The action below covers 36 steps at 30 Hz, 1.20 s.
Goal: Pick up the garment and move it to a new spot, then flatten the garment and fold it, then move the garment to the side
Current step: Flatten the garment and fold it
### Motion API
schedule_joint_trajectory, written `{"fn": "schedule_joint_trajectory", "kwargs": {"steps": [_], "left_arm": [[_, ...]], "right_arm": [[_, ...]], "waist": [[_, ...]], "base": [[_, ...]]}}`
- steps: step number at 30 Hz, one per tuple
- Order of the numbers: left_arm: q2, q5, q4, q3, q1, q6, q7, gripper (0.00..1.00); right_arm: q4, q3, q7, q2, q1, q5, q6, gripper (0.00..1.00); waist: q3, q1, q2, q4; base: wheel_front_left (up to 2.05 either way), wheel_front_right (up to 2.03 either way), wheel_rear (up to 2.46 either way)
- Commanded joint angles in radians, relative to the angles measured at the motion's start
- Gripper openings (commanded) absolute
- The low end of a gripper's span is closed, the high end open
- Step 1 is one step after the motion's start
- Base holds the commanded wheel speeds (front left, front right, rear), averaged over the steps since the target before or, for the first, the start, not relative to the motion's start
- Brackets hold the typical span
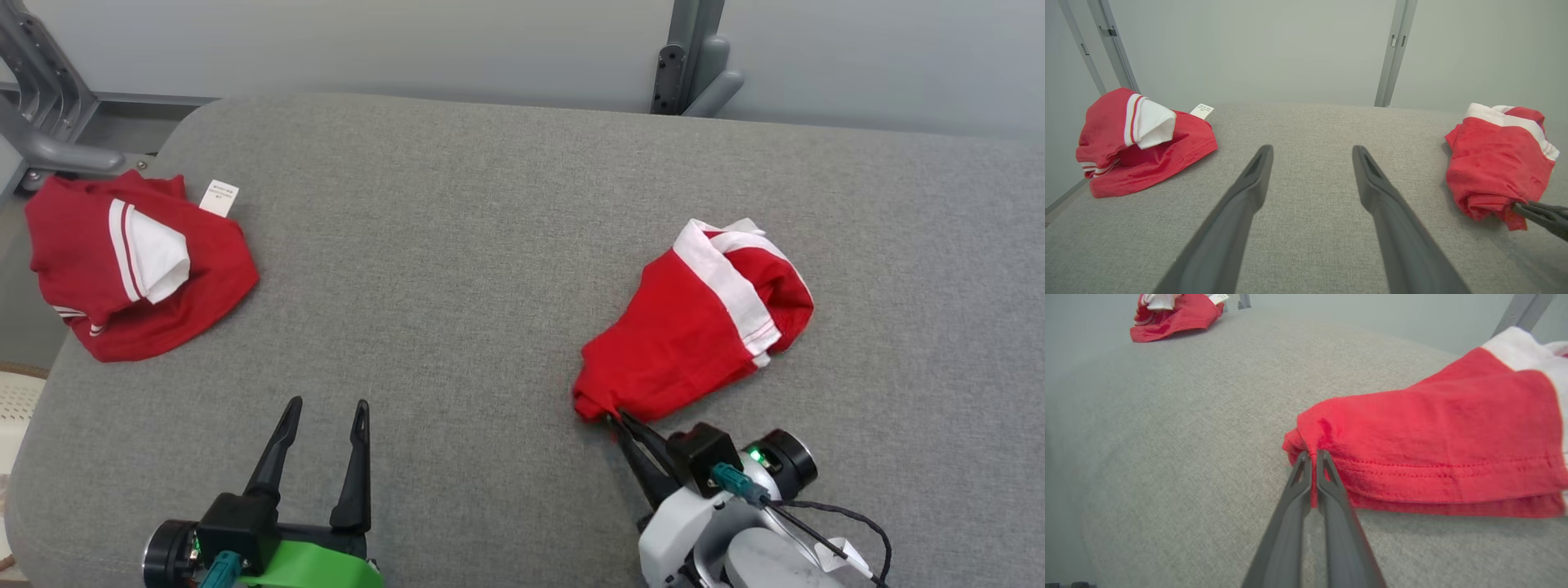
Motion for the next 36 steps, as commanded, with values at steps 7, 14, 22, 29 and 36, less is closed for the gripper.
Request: {"fn": "schedule_joint_trajectory", "kwargs": {"steps": [7, 14, 22, 29, 36], "left_arm": [[0.001, 0.018, 0.002, 0.01, 0.012, -0.004, 0.0, 1.0], [0.001, 0.028, -0.003, 0.002, 0.019, -0.008, 0.0, 1.0], [0.001, 0.037, -0.011, 0.012, 0.031, -0.011, 0.0, 1.0], [0.001, 0.025, -0.009, -0.004, 0.029, -0.014, 0.0, 1.0], [0.001, 0.018, -0.003, -0.023, 0.011, -0.017, 0.0, 1.0]], "right_arm": [[-0.221, 0.049, -0.003, -0.002, -0.082, 0.028, 0.0, 0.0], [-0.362, 0.026, -0.003, -0.002, -0.184, 0.029, 0.0, 0.0], [-0.511, -0.057, -0.003, -0.003, -0.237, -0.013, 0.0, 0.0], [-0.276, -0.18, -0.002, -0.083, -0.133, 0.013, -0.001, 0.0], [0.051, -0.294, -0.002, -0.126, -0.161, 0.023, -0.001, 0.0]], "waist": [[-0.06, 0.0, 0.0, -0.029], [-0.098, 0.0, 0.0, -0.045], [-0.121, 0.0, 0.0, -0.074], [-0.117, 0.0, 0.0, -0.093], [-0.103, 0.0, 0.0, -0.098]], "base": [[0.0, 0.0, 0.0], [0.0, 0.0, 0.0], [0.0, 0.0, 0.0], [0.0, 0.0, 0.0], [0.0, 0.0, 0.0]]}}
